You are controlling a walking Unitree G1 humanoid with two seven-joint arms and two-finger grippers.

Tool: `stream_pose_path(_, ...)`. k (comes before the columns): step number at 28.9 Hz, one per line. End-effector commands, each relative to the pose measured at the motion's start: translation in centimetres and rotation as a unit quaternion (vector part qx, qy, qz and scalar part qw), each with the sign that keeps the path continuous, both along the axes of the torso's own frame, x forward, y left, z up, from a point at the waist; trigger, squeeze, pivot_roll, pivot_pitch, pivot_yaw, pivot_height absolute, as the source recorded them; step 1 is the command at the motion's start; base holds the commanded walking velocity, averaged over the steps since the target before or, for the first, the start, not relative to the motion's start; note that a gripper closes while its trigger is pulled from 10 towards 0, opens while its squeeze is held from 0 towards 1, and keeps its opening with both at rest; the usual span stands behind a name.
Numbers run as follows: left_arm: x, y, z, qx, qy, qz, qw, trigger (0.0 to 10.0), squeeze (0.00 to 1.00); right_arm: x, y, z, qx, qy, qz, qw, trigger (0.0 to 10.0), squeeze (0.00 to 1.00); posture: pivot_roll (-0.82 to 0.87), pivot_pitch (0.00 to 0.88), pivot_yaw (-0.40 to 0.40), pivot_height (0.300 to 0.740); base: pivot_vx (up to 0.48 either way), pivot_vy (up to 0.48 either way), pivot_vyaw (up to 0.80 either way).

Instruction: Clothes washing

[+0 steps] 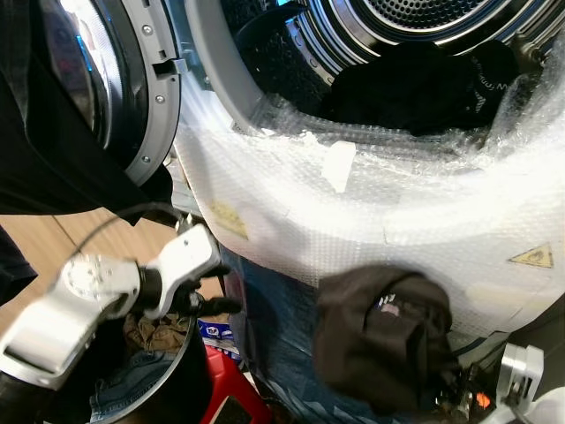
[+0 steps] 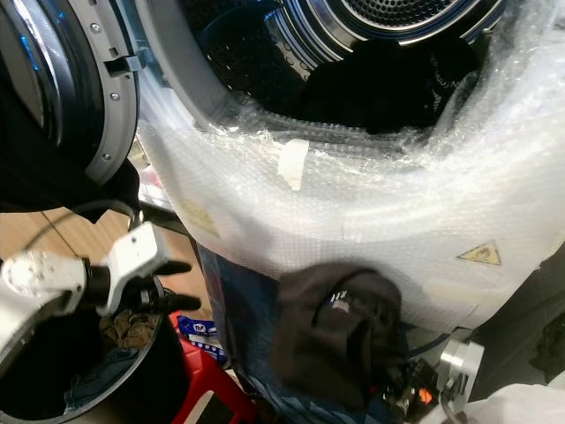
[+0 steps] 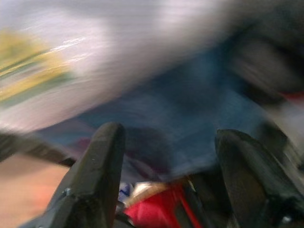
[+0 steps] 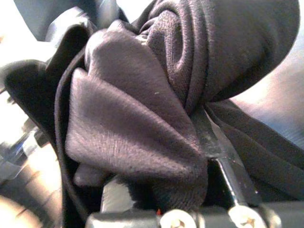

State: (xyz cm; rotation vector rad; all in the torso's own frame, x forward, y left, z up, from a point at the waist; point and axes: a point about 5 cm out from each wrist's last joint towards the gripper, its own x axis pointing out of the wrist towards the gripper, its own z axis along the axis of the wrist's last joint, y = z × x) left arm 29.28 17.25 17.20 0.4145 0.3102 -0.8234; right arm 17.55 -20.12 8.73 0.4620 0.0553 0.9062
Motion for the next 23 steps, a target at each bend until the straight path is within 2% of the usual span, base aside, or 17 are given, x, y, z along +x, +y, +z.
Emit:
stream_pose_path(1, 0.8, 1.5, 0.0, 0.002, -0.021, 0.072, 0.997, 10.0, 0.0, -0.5, 1.4, 0.6, -0.001, -0.01, 0.055, 0.998, 0.0, 0.0, -0.02, 0.011, 0.104, 0.74, 0.0, 0.0, 0.0)
stream_pose_path(2, 1.2, 1.9, -0.5, -0.009, -0.029, 0.118, 0.993, 10.0, 0.0, -1.5, 2.3, 0.3, -0.013, 0.004, 0.102, 0.995, 0.0, 0.0, -0.03, 0.011, 0.109, 0.74, 0.0, 0.0, 0.0)
stream_pose_path(3, 1.2, 1.9, -0.5, -0.009, -0.029, 0.118, 0.993, 10.0, 0.0, -1.5, 2.3, 0.3, -0.013, 0.004, 0.102, 0.995, 0.0, 0.0, -0.03, 0.011, 0.109, 0.74, 0.0, 0.0, 0.0)
stream_pose_path(4, 1.8, 2.5, -0.9, -0.034, -0.043, 0.177, 0.983, 10.0, 0.0, -2.7, 3.4, 0.2, -0.017, 0.016, 0.16, 0.987, 0.0, 0.0, -0.04, 0.013, 0.109, 0.74, 0.0, 0.0, 0.0)
stream_pose_path(6, 2.4, 3.5, -1.5, -0.062, -0.075, 0.26, 0.961, 10.0, 0.0, -4.2, 5.1, 0.5, -0.011, 0.025, 0.23, 0.973, 0.0, 0.0, -0.05, 0.014, 0.11, 0.74, 0.0, 0.0, 0.0)
stream_pose_path(7, 2.4, 3.5, -1.5, -0.062, -0.075, 0.26, 0.961, 10.0, 0.0, -4.2, 5.1, 0.5, -0.011, 0.025, 0.23, 0.973, 0.0, 0.0, -0.05, 0.014, 0.11, 0.74, 0.0, 0.0, 0.0)
stream_pose_path(8, 2.5, 4.0, -1.7, -0.07, -0.098, 0.296, 0.948, 10.0, 0.0, -4.6, 5.8, 1.0, -0.003, 0.021, 0.249, 0.968, 0.0, 0.0, -0.05, 0.014, 0.11, 0.74, 0.0, 0.0, 0.0)
stream_pose_path(10, 2.1, 5.2, -2.5, -0.072, -0.139, 0.362, 0.919, 10.0, 0.0, -4.2, 6.9, 2.6, 0.017, -0.008, 0.26, 0.965, 0.0, 0.0, -0.05, 0.012, 0.112, 0.74, 0.0, 0.0, 0.0)
stream_pose_path(11, 2.1, 5.2, -2.5, -0.072, -0.139, 0.362, 0.919, 10.0, 0.0, -4.2, 6.9, 2.6, 0.017, -0.008, 0.26, 0.965, 0.0, 0.0, -0.05, 0.012, 0.112, 0.74, 0.0, 0.0, 0.0)
stream_pose_path(13, 1.1, 6.5, -3.8, -0.09, -0.158, 0.434, 0.883, 10.0, 0.0, -2.7, 7.8, 5.2, 0.045, -0.067, 0.245, 0.966, 0.0, 0.0, -0.06, 0.02, 0.11, 0.74, 0.0, 0.0, 0.0)
stream_pose_path(14, 0.7, 6.8, -4.3, -0.098, -0.16, 0.452, 0.872, 10.0, 0.0, -2.2, 8.0, 6.1, 0.057, -0.087, 0.238, 0.966, 0.0, 0.0, -0.05, 0.018, 0.108, 0.74, 0.0, 0.0, 0.0)
stream_pose_path(16, 0.2, 6.9, -4.9, -0.104, -0.157, 0.463, 0.866, 10.0, 0.0, -1.4, 8.2, 7.1, 0.066, -0.108, 0.222, 0.967, 0.0, 0.0, -0.05, 0.022, 0.107, 0.74, 0.0, 0.0, 0.0)
stream_pose_path(17, -0.6, 6.3, -6.3, -0.078, -0.156, 0.456, 0.873, 10.0, 0.0, -0.6, 8.3, 9.4, 0.099, -0.146, 0.202, 0.963, 0.0, 0.0, -0.02, 0.023, 0.09, 0.74, 0.0, 0.0, 0.0)
stream_pose_path(19, -1.0, 6.1, -7.2, -0.059, -0.155, 0.453, 0.876, 10.0, 0.0, -0.5, 8.3, 10.9, 0.116, -0.168, 0.2, 0.958, 0.0, 0.0, -0.03, 0.024, 0.093, 0.74, 0.0, 0.0, 0.0)
stream_pose_path(20, -1.0, 6.1, -7.2, -0.059, -0.155, 0.453, 0.876, 10.0, 0.0, -0.5, 8.3, 10.9, 0.116, -0.168, 0.2, 0.958, 0.0, 0.0, -0.03, 0.024, 0.093, 0.74, 0.0, 0.0, 0.0)
stream_pose_path(21, -1.0, 6.0, -7.6, -0.056, -0.159, 0.456, 0.874, 10.0, 0.0, 0.2, 8.3, 12.3, 0.118, -0.189, 0.186, 0.957, 0.0, 0.0, -0.03, 0.023, 0.091, 0.74, 0.0, 0.0, 0.0)
stream_pose_path(23, -0.9, 5.9, -7.6, -0.058, -0.168, 0.456, 0.872, 10.0, 0.0, 0.6, 8.2, 13.1, 0.122, -0.199, 0.178, 0.956, 0.0, 0.0, -0.03, 0.02, 0.089, 0.74, 0.0, 0.0, 0.0)
